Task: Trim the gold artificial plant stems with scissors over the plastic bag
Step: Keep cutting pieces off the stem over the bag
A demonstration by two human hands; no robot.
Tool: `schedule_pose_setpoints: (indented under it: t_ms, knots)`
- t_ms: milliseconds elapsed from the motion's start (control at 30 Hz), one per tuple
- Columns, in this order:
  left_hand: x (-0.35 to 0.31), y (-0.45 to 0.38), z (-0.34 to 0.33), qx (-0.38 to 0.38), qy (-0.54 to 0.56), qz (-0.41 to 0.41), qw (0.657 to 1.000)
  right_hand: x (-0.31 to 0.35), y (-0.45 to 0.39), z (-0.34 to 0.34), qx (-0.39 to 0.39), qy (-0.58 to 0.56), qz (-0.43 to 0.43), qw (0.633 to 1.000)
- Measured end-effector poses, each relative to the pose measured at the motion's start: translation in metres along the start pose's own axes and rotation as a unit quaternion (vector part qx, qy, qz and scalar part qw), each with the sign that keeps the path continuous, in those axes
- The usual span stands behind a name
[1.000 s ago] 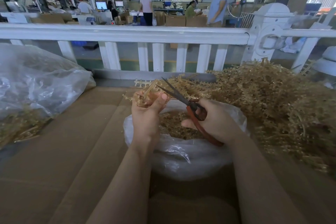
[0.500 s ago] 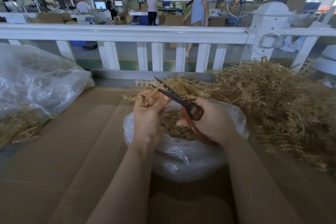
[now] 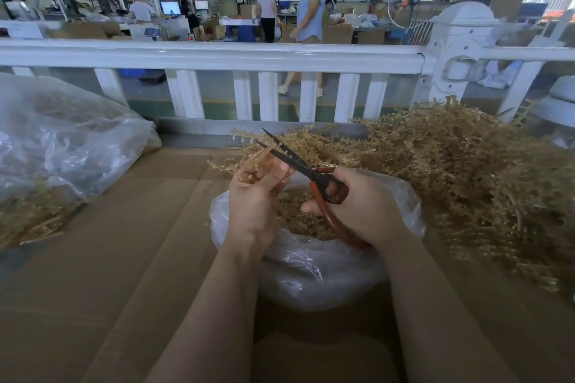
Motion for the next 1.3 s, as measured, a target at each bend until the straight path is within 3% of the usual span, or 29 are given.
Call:
schedule_pose_setpoints:
  t_ms: [667, 967, 1300]
  knots:
    - [0.002, 0.004, -0.004, -0.007, 0.007, 0.038, 0.999, -0.006, -0.002, -0.002, -0.021, 0.003, 0.004, 1.0]
    - [0.006, 0.004, 0.002, -0.048, 0.024, 0.082, 0.995, -0.004, 0.0, -0.002, -0.018, 0.003, 0.005, 1.0]
    - [0.015, 0.003, -0.002, -0.006, 0.03, 0.129, 0.991, -0.007, -0.001, -0.003, -0.016, 0.017, 0.009, 1.0]
Point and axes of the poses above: each hand's wrist, its own y-axis away from the middle knuckle, its own z-axis out of the back of the hand, x = y × z, the point moved 7 cm from there along -y, towards the middle knuckle, and after that the axes turned 7 degrees about -y, right-handed, at the moved point
